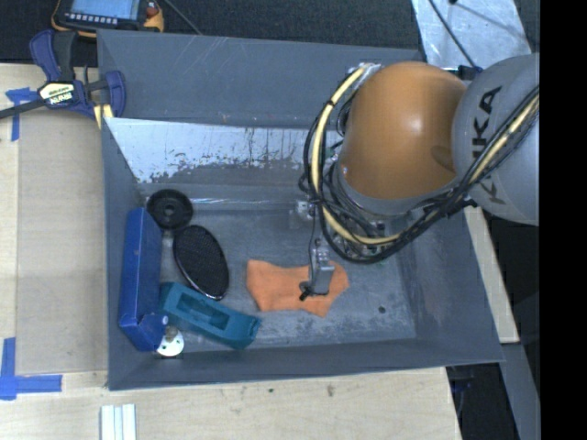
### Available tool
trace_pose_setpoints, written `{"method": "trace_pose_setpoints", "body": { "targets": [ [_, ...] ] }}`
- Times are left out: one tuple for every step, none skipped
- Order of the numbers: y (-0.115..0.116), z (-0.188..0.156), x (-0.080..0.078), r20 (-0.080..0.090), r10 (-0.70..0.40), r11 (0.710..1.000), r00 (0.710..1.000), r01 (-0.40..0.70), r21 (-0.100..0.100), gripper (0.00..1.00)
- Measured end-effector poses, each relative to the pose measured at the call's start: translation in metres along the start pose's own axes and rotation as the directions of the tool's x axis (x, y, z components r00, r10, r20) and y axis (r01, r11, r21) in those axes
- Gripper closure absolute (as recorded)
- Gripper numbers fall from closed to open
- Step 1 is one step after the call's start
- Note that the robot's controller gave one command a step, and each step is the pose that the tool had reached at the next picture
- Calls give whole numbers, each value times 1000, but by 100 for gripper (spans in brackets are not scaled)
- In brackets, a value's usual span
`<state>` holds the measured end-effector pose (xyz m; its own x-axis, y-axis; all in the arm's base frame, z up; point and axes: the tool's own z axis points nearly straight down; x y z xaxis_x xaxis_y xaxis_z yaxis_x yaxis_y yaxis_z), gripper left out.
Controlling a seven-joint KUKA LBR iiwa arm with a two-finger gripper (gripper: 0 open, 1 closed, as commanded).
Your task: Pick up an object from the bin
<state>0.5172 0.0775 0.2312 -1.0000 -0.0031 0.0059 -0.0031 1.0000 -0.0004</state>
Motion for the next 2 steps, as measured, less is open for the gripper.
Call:
{"method": "trace_pose_setpoints", "body": {
  "targets": [
    [0, -5, -1, 9, 3, 1000, 1000, -3, -1, 0],
    [-3, 28, 5, 19, -15, 1000, 1000, 15, -2, 0]
  ]
}}
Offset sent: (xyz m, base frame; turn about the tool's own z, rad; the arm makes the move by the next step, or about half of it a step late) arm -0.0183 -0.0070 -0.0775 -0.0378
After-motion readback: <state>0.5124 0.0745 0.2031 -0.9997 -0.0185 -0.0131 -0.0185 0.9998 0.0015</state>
